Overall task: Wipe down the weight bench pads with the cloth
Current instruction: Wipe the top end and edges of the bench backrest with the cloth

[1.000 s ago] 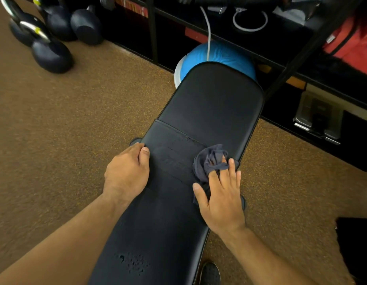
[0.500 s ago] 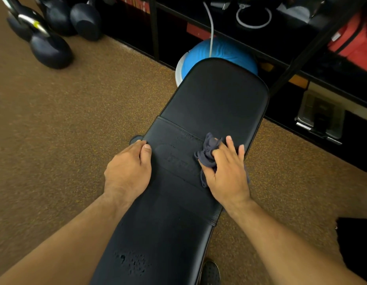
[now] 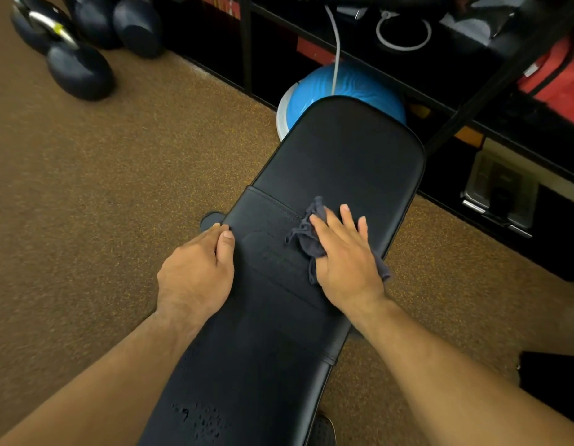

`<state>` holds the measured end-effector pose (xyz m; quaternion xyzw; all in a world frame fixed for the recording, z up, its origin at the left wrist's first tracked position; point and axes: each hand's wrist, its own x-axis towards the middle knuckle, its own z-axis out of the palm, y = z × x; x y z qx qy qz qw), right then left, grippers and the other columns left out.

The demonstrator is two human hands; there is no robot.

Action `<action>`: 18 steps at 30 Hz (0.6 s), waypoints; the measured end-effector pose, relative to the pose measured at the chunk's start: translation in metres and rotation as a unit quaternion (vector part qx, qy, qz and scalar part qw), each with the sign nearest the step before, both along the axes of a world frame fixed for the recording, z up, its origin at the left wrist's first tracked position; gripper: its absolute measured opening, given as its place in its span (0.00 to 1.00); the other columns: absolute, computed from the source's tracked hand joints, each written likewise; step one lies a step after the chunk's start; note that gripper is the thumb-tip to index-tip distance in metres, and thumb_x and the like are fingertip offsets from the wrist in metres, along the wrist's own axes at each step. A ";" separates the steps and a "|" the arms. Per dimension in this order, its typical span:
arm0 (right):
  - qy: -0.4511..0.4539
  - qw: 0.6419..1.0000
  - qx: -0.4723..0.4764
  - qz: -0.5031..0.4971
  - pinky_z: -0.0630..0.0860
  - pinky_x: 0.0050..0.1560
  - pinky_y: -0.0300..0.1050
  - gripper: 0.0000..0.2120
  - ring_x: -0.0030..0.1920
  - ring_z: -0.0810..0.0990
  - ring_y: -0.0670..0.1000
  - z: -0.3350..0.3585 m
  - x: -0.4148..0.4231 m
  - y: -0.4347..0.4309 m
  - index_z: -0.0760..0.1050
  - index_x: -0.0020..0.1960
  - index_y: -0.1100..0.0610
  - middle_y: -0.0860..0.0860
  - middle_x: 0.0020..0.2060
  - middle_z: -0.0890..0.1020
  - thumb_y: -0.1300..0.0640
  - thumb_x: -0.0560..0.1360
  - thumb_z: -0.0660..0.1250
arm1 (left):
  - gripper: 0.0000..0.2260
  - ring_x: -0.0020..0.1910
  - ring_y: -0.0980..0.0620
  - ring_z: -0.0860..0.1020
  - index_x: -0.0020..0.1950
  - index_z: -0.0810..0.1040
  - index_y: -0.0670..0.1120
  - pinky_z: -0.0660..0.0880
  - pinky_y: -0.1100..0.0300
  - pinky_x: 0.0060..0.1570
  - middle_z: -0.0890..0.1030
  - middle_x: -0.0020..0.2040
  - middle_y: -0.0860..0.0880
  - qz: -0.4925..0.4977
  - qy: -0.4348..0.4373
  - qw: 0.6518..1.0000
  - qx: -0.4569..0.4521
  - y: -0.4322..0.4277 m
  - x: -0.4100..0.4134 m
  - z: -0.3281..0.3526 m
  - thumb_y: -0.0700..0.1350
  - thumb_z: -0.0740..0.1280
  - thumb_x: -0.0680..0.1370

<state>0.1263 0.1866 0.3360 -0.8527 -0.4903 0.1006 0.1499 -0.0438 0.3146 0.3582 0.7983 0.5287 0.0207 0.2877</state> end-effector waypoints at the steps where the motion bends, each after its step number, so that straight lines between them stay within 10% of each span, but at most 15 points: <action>1: 0.004 1.000 0.005 0.001 0.38 0.76 0.54 0.31 0.78 0.48 0.57 0.000 -0.001 -0.001 0.63 0.76 0.57 0.53 0.77 0.61 0.66 0.72 0.56 | 0.20 0.68 0.50 0.72 0.70 0.73 0.55 0.70 0.51 0.64 0.73 0.70 0.57 0.003 0.001 1.000 -0.002 0.000 0.000 0.000 0.56 0.50 0.83; 8: 0.011 0.997 0.064 0.039 0.52 0.73 0.57 0.28 0.72 0.63 0.59 -0.012 -0.030 -0.053 0.78 0.63 0.63 0.57 0.64 0.78 0.66 0.66 0.54 | 0.20 0.69 0.51 0.71 0.69 0.74 0.56 0.69 0.51 0.65 0.73 0.70 0.59 0.003 -0.004 1.000 -0.018 0.001 -0.001 0.003 0.57 0.50 0.83; 18: -0.020 0.997 0.000 0.071 0.32 0.74 0.47 0.34 0.79 0.46 0.56 0.000 0.006 0.024 0.58 0.78 0.57 0.54 0.78 0.58 0.68 0.73 0.58 | 0.19 0.71 0.57 0.68 0.71 0.73 0.54 0.66 0.57 0.67 0.71 0.71 0.58 -0.014 -0.008 1.000 0.002 0.001 -0.003 -0.003 0.54 0.51 0.83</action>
